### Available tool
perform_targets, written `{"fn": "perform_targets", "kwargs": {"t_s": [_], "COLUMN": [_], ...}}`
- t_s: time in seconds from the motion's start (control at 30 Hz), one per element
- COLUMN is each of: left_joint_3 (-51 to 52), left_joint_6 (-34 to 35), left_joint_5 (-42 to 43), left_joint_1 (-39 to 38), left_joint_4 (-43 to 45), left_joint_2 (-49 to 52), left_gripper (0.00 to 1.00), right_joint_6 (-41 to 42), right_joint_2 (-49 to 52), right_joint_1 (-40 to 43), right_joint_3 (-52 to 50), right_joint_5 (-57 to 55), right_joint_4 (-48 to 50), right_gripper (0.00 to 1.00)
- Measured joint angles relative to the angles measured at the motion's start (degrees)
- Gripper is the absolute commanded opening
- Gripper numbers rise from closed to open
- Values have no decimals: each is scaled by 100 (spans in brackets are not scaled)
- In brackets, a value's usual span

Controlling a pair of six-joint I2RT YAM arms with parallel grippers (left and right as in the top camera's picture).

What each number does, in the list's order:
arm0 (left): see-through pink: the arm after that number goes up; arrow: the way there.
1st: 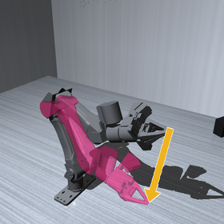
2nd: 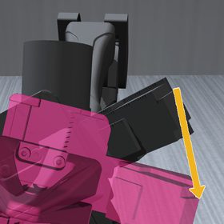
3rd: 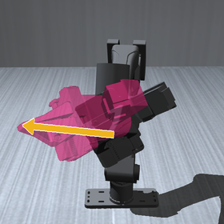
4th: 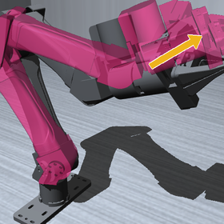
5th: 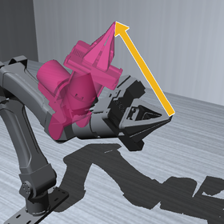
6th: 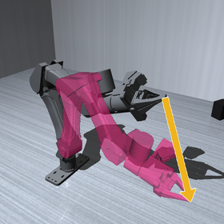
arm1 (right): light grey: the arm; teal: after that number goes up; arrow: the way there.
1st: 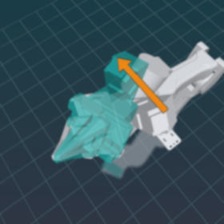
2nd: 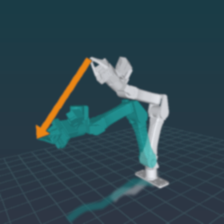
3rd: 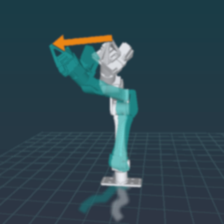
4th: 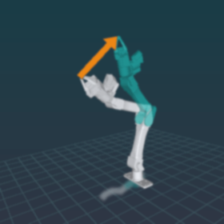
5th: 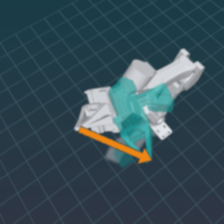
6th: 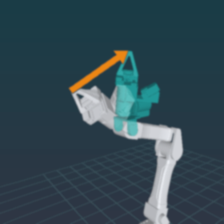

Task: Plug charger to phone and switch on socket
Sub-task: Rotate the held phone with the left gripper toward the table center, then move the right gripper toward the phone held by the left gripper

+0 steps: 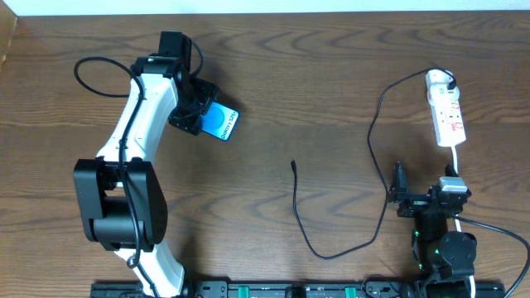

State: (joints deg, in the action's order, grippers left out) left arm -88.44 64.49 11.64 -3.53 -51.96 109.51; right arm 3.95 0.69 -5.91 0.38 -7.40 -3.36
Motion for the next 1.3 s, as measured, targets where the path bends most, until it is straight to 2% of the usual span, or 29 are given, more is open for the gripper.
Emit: {"fn": "perform_targets", "kwargs": {"t_s": [0.63,1.03,1.17,1.3], "left_joint_3": [0,0,0,0], "left_joint_6": [0,0,0,0], "left_joint_5": [0,0,2,2], "left_joint_1": [0,0,0,0], "left_joint_4": [11,-9,-13,-13], "left_joint_2": [0,0,0,0], "left_gripper": [8,7,7,7], "right_joint_6": [-116,-114,-70,-48], "right_joint_2": [0,13,330,1167], "right_joint_1": [0,0,0,0], "right_joint_3": [0,2,76,492], "right_joint_5": [-321,63,236,518], "right_joint_4": [448,728,745,776], "right_gripper": [99,99,99,99]}}
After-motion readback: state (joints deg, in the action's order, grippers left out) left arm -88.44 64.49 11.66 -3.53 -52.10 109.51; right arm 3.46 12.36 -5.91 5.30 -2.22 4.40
